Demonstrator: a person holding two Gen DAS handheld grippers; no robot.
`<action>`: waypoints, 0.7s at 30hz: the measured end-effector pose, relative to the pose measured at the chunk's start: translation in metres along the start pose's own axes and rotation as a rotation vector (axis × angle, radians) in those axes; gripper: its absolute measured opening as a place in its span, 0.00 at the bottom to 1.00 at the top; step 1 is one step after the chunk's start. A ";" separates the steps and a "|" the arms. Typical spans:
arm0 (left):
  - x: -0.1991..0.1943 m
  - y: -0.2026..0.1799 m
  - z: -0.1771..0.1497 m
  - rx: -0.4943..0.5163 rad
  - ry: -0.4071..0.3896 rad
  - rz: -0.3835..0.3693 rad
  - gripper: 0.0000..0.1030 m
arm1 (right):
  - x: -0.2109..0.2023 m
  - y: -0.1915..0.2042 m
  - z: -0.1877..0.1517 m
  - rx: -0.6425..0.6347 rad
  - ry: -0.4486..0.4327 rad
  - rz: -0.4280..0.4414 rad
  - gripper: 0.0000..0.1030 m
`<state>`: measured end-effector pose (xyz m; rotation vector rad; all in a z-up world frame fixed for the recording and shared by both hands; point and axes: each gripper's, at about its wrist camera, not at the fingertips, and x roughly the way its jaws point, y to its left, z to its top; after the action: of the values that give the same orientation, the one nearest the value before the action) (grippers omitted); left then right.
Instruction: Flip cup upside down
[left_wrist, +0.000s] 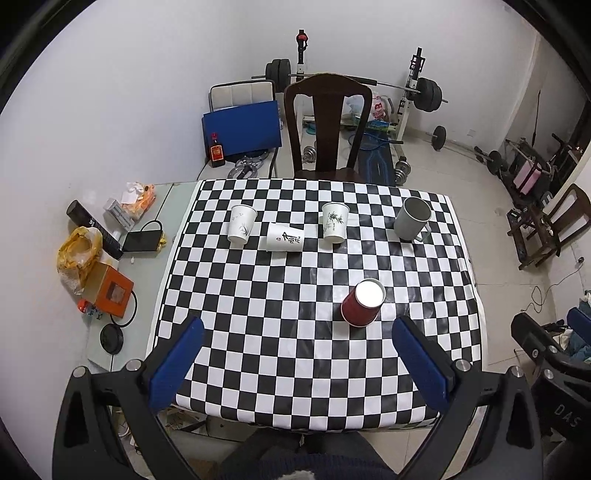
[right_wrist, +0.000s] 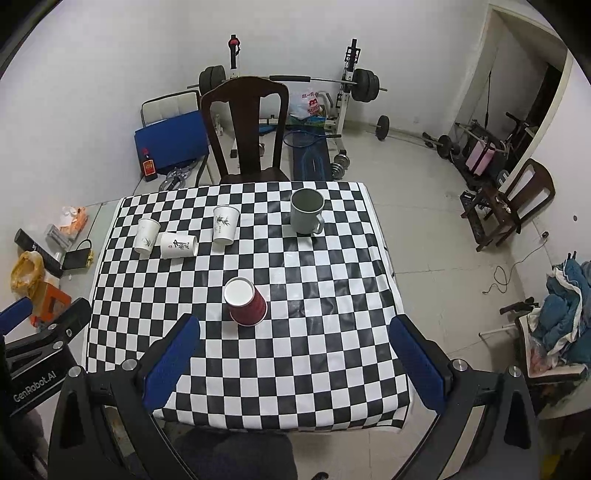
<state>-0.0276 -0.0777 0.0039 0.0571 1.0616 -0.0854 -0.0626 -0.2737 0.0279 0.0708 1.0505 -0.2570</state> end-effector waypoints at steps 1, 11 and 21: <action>-0.001 0.000 0.000 0.003 -0.003 0.000 1.00 | -0.005 -0.001 -0.002 0.001 0.001 0.001 1.00; -0.004 -0.002 -0.001 0.002 -0.004 0.011 1.00 | -0.006 -0.003 -0.004 -0.001 0.007 0.016 1.00; -0.006 0.001 -0.002 -0.003 -0.004 0.009 1.00 | -0.003 -0.005 -0.004 -0.008 0.020 0.015 1.00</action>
<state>-0.0323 -0.0759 0.0086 0.0592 1.0579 -0.0761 -0.0687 -0.2771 0.0284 0.0744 1.0701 -0.2393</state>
